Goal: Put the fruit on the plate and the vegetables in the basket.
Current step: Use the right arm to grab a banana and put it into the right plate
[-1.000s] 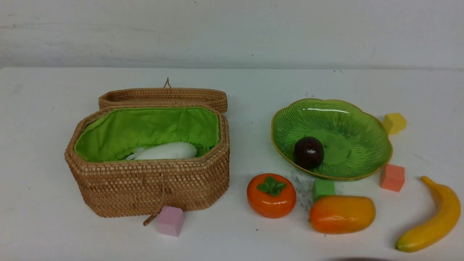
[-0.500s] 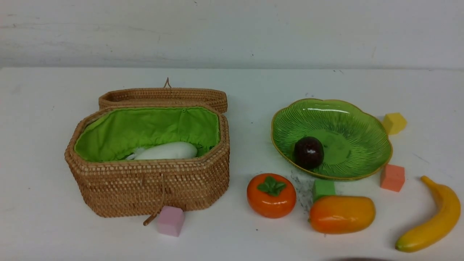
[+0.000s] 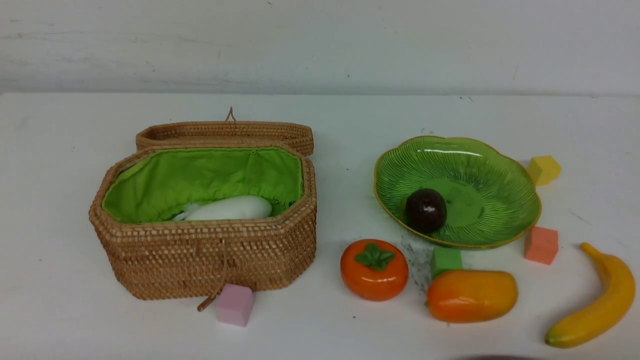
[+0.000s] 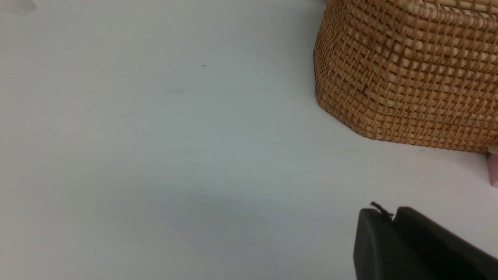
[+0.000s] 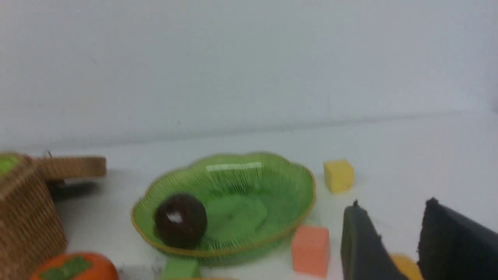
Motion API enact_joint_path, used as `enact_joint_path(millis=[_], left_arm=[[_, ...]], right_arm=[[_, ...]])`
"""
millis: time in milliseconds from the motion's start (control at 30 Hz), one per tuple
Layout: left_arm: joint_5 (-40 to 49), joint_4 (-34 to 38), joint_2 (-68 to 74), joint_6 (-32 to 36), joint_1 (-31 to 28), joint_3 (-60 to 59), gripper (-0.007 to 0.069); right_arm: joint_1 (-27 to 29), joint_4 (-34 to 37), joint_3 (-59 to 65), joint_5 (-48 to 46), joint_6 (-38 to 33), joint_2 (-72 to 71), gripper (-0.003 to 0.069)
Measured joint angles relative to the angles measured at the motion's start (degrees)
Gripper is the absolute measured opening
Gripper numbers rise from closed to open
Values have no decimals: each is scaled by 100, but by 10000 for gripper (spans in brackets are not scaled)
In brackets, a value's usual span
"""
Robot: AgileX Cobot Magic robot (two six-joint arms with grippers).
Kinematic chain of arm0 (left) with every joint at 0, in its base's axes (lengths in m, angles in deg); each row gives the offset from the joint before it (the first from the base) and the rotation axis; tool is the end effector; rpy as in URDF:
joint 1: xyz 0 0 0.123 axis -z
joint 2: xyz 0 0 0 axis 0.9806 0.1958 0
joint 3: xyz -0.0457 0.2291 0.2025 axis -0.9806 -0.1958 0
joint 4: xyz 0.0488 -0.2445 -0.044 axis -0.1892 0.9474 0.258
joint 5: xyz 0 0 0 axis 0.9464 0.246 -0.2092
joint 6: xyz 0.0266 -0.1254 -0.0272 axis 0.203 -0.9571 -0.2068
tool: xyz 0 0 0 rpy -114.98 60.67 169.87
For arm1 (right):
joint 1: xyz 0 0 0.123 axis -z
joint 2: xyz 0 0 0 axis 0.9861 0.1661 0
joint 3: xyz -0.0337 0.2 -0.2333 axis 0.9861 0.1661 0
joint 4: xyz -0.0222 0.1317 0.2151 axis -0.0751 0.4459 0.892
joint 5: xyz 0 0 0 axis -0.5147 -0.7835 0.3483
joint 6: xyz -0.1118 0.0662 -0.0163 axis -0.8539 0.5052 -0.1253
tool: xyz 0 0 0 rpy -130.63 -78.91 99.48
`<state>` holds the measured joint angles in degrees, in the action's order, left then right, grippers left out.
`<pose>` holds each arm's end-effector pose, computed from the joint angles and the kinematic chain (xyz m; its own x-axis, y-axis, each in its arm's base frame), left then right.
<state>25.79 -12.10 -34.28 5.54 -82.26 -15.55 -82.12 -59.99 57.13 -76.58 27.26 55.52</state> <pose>0.0670 0.0038 0.1545 -0.3095 -0.1842 -0.9329 -0.1119 0.9813 -0.1567 0.0726 0.0033 0.2152 0.1239 0.1009 -0.9872 -0.0509 0.9942 0.0952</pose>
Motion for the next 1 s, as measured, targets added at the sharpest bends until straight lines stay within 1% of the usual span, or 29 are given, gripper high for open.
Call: enact_joint_path(millis=[133, 167, 233, 267, 300, 333, 400, 467, 500, 600, 633, 667, 733, 833, 900, 1000], left_arm=[[0, -315, 0, 0, 0, 0, 57], [0, -359, 0, 0, 0, 0, 58], [0, -537, 0, 0, 5, 0, 58], [6, -617, 0, 0, 5, 0, 59], [6, -622, 0, 0, 5, 0, 60], [6, -646, 0, 0, 5, 0, 61], [11, -676, 0, 0, 5, 0, 64], [11, -678, 0, 0, 5, 0, 68], [11, -684, 0, 0, 5, 0, 69], [11, -683, 0, 0, 5, 0, 72], [11, -683, 0, 0, 5, 0, 72], [11, -683, 0, 0, 5, 0, 72], [11, -683, 0, 0, 5, 0, 72], [11, -683, 0, 0, 5, 0, 72], [11, -683, 0, 0, 5, 0, 73], [11, -683, 0, 0, 5, 0, 76]], right_arm=[[0, 12, 0, 1190, 125, 0, 245], [0, 34, 0, 1317, 233, 0, 245], [0, 127, -31, 1483, 557, 0, 245], [0, 211, -143, 1422, 914, 0, 245], [0, 236, -166, 1375, 968, 0, 245], [0, 280, -278, 1257, 1220, 0, 245], [0, 346, -836, 632, 1692, 37, 245], [0, 346, -1410, -42, 1858, 232, 245], [0, 346, -1592, -260, 1872, 322, 245], [0, 292, -2516, -1484, 1898, 959, 245], [0, 291, -2568, -1560, 1898, 1004, 245], [0, 216, -2941, -2170, 1898, 1394, 245], [0, 115, -3302, -2962, 1902, 1968, 245], [0, -24, -3452, -3667, 1861, 2640, 245], [0, -94, -3460, -4107, 1695, 3039, 245], [0, -104, -3460, -4394, 1422, 3592, 245]])
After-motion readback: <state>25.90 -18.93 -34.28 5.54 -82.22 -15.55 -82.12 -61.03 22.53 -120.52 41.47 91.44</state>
